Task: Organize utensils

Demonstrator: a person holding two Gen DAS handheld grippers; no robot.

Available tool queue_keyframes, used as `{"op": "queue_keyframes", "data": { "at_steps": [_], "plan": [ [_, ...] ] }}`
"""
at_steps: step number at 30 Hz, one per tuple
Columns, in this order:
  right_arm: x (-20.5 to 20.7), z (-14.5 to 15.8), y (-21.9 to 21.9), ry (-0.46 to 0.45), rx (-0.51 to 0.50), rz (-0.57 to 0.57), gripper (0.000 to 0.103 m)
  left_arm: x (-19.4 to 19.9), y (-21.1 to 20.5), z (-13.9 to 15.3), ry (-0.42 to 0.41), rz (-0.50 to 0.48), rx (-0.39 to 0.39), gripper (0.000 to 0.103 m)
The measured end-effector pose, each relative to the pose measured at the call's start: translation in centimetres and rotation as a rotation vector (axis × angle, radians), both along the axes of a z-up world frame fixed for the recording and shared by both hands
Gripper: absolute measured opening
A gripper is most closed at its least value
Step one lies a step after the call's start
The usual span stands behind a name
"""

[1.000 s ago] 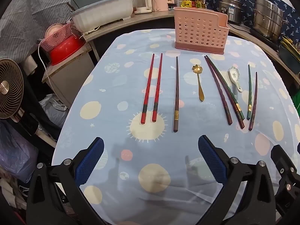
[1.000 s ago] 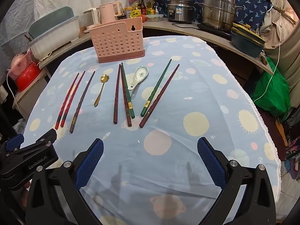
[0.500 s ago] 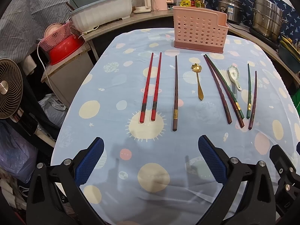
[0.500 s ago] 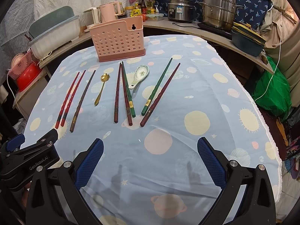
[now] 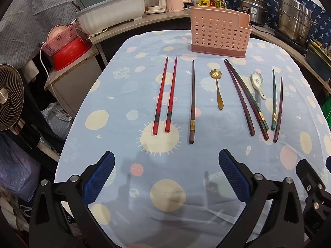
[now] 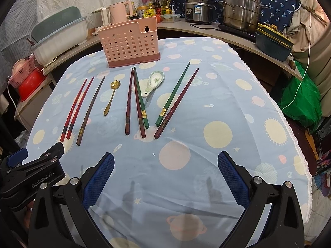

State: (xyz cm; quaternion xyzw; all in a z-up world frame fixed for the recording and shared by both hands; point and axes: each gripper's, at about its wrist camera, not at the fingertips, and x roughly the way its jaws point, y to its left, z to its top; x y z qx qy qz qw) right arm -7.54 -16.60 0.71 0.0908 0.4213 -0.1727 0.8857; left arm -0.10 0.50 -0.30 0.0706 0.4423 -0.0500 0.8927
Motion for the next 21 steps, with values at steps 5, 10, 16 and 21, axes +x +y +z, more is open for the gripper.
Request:
{"op": "queue_keyframes", "data": {
  "at_steps": [5,10,16,21],
  "plan": [
    [0.00,-0.15,-0.14,0.002,0.003,0.001,0.097,0.01,-0.06,-0.16,0.003,-0.001,-0.002,0.096],
    [-0.11,-0.56,-0.26,0.003,0.006,0.001,0.097,-0.04,-0.18,-0.01,0.006,-0.005,-0.005,0.096],
    [-0.12,-0.63,-0.27,0.003,0.010,0.001,0.097,-0.15,-0.38,0.03,0.005,-0.010,-0.010,0.096],
    [-0.07,-0.56,-0.30,0.004,0.009,0.001,0.097,0.10,-0.32,0.08,0.009,-0.011,-0.012,0.096]
  ]
}}
